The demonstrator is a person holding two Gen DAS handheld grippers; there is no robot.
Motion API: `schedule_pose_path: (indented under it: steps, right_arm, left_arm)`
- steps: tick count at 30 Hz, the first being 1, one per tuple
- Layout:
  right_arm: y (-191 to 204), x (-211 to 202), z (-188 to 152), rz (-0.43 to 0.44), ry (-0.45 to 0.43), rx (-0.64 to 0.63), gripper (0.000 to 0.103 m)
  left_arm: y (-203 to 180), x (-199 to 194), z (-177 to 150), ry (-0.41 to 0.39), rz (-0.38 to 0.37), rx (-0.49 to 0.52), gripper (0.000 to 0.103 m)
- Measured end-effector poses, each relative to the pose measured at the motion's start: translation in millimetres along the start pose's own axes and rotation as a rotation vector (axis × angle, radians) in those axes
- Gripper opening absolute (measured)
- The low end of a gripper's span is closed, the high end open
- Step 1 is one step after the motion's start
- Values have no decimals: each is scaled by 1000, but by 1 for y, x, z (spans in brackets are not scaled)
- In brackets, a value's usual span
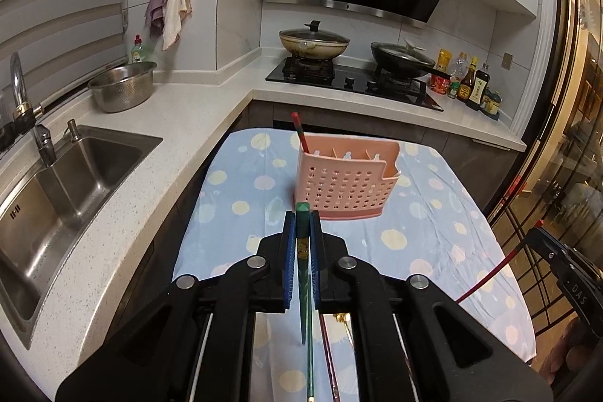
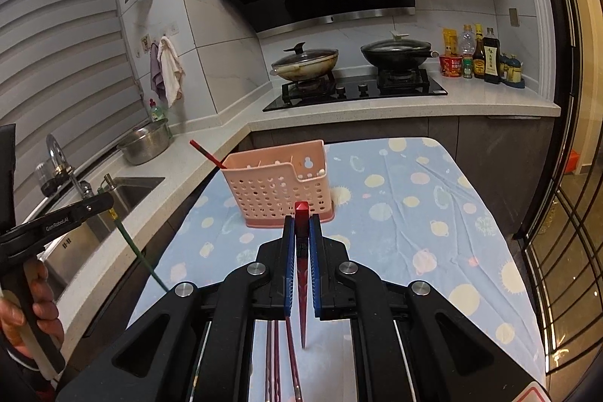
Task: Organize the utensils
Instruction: 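Lift the green chopstick with the left tool while the right tool carries the red chopstick to the holder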
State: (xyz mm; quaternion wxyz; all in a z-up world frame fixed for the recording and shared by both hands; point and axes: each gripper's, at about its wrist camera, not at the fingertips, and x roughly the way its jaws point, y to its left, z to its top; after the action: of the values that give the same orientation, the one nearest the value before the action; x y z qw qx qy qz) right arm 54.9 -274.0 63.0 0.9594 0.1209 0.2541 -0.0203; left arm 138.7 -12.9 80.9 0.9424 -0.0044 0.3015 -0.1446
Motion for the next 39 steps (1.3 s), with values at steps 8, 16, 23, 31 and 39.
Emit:
schedule_pose_path:
  steps: [8, 16, 23, 31, 39]
  right_arm:
    - [7, 18, 59, 40, -88, -13, 7]
    - [24, 49, 129, 69, -195, -20, 7]
    - [32, 90, 177, 81, -235, 0, 7]
    - [34, 150, 178, 85, -167, 17, 7]
    - [28, 190, 151, 53, -74, 19, 7]
  left_arm:
    - [-21, -3, 66, -105, -31, 27, 7]
    - [-44, 17, 136, -196, -60, 58, 7]
    - [-50, 45, 184, -255, -51, 53, 7]
    - [-43, 92, 194, -216, -25, 59, 7]
    - [-32, 135, 172, -120, -12, 53, 7]
